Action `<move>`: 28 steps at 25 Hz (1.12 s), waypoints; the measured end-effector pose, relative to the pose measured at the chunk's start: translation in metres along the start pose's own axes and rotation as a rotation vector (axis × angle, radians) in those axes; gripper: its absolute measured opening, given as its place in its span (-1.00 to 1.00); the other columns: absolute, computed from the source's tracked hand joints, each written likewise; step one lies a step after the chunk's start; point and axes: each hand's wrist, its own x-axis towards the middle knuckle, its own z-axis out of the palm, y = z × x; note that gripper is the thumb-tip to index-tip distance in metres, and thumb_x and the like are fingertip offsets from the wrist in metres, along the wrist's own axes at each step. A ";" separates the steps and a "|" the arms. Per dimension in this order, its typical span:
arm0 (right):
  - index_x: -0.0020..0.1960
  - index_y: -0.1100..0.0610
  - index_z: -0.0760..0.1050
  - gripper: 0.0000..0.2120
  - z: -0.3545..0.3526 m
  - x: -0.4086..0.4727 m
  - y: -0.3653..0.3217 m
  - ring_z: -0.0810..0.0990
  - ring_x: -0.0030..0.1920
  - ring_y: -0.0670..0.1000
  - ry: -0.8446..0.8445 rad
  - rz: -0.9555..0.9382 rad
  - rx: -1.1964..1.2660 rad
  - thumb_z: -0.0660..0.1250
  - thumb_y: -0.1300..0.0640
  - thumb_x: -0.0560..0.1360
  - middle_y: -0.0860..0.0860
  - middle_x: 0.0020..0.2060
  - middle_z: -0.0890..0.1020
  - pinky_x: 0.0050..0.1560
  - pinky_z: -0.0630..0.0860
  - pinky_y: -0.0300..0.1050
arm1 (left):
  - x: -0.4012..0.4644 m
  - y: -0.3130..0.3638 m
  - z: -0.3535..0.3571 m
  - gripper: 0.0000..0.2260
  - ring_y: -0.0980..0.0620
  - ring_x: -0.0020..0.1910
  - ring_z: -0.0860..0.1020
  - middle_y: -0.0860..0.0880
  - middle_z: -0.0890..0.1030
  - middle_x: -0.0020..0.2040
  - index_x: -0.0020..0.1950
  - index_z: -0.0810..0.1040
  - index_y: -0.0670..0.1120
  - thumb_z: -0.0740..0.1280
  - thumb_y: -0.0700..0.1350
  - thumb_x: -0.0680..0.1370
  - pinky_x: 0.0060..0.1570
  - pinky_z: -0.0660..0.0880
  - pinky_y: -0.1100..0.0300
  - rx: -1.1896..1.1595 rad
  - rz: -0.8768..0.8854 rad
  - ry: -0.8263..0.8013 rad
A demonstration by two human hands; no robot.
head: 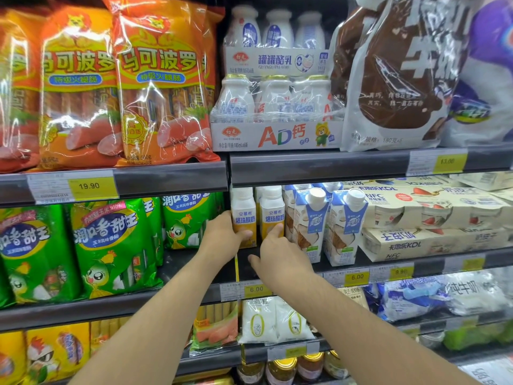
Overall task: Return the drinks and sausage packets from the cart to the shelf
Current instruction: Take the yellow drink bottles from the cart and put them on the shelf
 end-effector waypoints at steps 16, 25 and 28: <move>0.31 0.14 0.31 -0.54 -0.002 -0.031 0.009 0.57 0.13 0.13 0.039 -0.115 0.142 0.30 -0.10 0.55 0.11 0.14 0.57 0.05 0.58 0.09 | -0.064 -0.008 -0.032 -0.36 -0.05 0.36 0.44 -0.09 0.46 0.40 0.49 0.28 -0.11 0.42 0.06 0.50 0.30 0.41 0.07 0.020 0.025 -0.079; 0.32 0.10 0.45 -0.58 -0.044 -0.104 0.137 0.55 0.18 0.12 0.085 -0.053 0.029 0.23 -0.13 0.57 0.08 0.22 0.57 0.09 0.55 0.04 | -0.128 0.085 0.009 -0.30 -0.11 0.39 0.37 -0.13 0.36 0.46 0.52 0.22 -0.13 0.28 0.25 0.52 0.31 0.39 0.02 0.608 0.364 -0.528; 0.41 0.17 0.35 -0.46 -0.072 -0.134 0.234 0.43 0.36 0.16 0.128 0.088 -0.006 0.25 -0.15 0.57 0.14 0.36 0.46 0.29 0.44 0.07 | -0.144 0.140 0.066 -0.24 -0.19 0.51 0.18 -0.16 0.16 0.56 0.59 0.04 -0.14 0.20 0.25 0.56 0.44 0.23 -0.05 0.676 0.475 -0.598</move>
